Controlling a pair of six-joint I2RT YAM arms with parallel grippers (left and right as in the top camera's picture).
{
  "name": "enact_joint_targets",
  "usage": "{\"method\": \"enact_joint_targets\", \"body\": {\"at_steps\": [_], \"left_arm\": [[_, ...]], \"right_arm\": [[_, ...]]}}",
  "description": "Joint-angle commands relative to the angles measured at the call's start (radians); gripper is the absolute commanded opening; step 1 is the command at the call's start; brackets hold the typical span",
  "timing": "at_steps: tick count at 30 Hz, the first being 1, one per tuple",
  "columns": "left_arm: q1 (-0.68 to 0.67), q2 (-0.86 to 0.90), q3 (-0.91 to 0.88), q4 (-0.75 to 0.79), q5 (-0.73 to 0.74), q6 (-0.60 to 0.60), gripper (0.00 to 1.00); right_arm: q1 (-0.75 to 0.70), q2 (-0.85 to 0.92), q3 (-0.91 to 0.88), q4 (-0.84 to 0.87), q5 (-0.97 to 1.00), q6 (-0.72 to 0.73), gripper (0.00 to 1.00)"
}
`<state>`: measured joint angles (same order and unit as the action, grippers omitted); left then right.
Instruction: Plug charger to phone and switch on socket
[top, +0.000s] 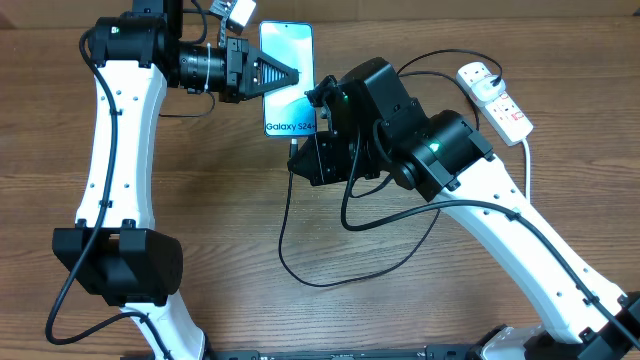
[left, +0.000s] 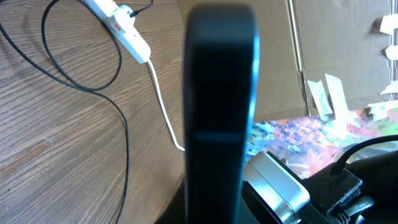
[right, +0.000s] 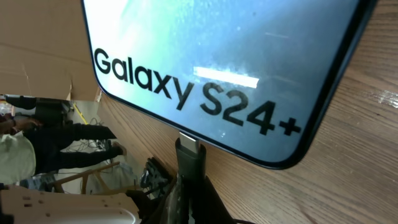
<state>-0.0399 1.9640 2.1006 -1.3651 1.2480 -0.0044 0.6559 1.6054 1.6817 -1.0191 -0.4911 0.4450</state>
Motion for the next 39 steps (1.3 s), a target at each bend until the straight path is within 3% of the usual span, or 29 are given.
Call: {"method": "enact_joint_targets", "body": {"at_steps": [1,16,22,39], "left_arm": [[-0.008,-0.006,0.004,0.000,0.034,0.005,0.04],[-0.033,-0.006,0.004,0.004,0.018,0.005,0.04],[-0.027,-0.006,0.004,0.008,-0.054,0.004,0.04],[-0.015,-0.006,0.004,0.056,-0.010,-0.063,0.04]], "right_arm": [[0.006,-0.005,0.006,0.008,-0.008,0.005,0.04],[0.006,-0.005,0.006,0.008,-0.007,0.008,0.04],[0.006,-0.005,0.006,-0.005,-0.008,0.008,0.04],[0.006,-0.005,0.006,-0.022,-0.010,0.007,0.04]]}}
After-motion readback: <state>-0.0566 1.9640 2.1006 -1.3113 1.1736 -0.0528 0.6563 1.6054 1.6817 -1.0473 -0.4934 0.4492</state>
